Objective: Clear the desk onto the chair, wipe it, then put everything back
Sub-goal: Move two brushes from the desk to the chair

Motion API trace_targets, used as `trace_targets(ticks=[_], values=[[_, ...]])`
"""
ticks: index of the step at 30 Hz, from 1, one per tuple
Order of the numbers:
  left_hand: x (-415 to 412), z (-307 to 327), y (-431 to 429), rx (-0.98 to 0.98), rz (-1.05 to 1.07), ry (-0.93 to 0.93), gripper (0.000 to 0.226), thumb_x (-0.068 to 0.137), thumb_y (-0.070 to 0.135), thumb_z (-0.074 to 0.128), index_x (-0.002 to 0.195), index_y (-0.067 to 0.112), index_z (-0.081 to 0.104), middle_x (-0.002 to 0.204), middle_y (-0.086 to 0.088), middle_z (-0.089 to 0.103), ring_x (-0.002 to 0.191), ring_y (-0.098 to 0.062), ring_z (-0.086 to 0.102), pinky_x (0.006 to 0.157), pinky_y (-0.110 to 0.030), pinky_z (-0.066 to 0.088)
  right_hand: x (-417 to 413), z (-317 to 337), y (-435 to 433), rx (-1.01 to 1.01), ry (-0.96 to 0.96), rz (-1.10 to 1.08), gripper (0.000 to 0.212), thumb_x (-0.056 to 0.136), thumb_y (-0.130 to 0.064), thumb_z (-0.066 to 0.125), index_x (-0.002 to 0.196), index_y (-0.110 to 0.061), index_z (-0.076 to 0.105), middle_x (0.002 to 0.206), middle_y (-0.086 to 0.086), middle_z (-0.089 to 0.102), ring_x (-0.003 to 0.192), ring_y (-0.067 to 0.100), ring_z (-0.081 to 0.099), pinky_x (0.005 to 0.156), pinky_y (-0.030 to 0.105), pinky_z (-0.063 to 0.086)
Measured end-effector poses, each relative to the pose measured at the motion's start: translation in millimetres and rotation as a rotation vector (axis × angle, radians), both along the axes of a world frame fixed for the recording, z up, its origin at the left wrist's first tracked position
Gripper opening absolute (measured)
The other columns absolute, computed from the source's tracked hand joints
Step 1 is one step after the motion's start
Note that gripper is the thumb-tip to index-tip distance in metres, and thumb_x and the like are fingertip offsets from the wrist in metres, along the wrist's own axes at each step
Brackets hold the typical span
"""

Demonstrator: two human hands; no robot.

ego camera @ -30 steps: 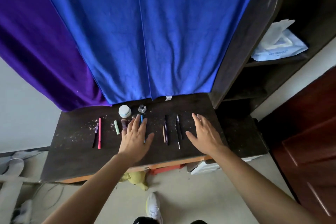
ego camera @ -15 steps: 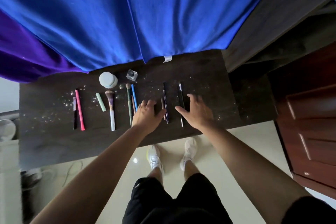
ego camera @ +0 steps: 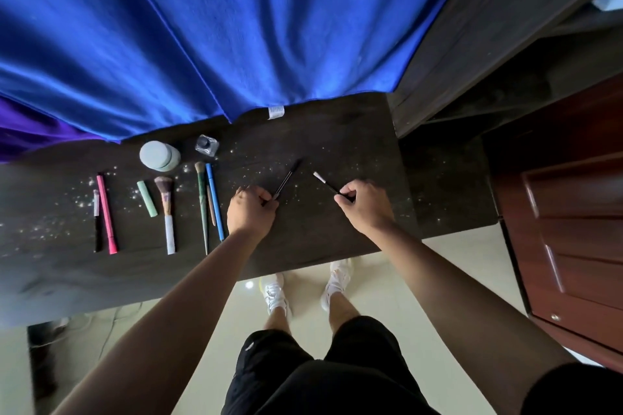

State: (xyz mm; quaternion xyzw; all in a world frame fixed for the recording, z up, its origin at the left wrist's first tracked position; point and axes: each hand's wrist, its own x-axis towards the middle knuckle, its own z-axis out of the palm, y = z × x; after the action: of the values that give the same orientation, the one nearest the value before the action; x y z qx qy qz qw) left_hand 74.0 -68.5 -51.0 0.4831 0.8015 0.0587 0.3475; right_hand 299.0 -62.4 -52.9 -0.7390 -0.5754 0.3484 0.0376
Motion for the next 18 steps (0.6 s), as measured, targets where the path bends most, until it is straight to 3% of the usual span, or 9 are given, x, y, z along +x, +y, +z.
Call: trace_targets(ticks=[4, 9, 14, 18], values=[[8, 0, -1, 0.008, 0.015, 0.020, 0.018, 0.084, 0.020, 0.071, 0.102, 0.016, 0.070, 0.101, -0.011, 0.071, 0.099, -0.033, 0.063, 0.076, -0.029, 0.042, -1, -2, 2, 0.010, 0.042, -0.019, 0.014, 0.088, -0.027, 0.072, 0.100, -0.019, 0.073, 0.094, -0.001, 0.077, 0.095, 0.022, 0.070, 0.081, 0.029, 0.050], [9, 6, -1, -0.015, 0.027, 0.011, 0.022, 0.086, 0.021, 0.071, 0.108, 0.021, 0.074, 0.104, -0.007, 0.073, 0.103, -0.031, 0.064, 0.076, -0.028, 0.043, -3, -1, 5, -0.031, 0.049, -0.021, 0.022, 0.089, -0.027, 0.068, 0.110, -0.022, 0.072, 0.095, -0.003, 0.077, 0.098, 0.022, 0.069, 0.084, 0.031, 0.053], [5, 28, -5, 0.031, 0.042, 0.001, 0.015, 0.088, 0.024, 0.069, 0.101, 0.021, 0.075, 0.095, -0.010, 0.074, 0.096, -0.033, 0.066, 0.069, -0.029, 0.043, -1, 7, 6, -0.082, -0.015, -0.024, 0.014, 0.074, -0.025, 0.067, 0.081, -0.016, 0.074, 0.071, 0.002, 0.072, 0.077, 0.024, 0.070, 0.060, 0.030, 0.052], [-6, 55, 2, 0.121, 0.038, -0.009, 0.017, 0.088, 0.024, 0.070, 0.103, 0.022, 0.076, 0.097, -0.009, 0.075, 0.097, -0.031, 0.067, 0.077, -0.033, 0.050, 4, 12, 1, -0.067, -0.002, -0.103, 0.019, 0.074, -0.028, 0.073, 0.091, -0.021, 0.080, 0.083, 0.003, 0.077, 0.084, 0.022, 0.072, 0.066, 0.025, 0.054]])
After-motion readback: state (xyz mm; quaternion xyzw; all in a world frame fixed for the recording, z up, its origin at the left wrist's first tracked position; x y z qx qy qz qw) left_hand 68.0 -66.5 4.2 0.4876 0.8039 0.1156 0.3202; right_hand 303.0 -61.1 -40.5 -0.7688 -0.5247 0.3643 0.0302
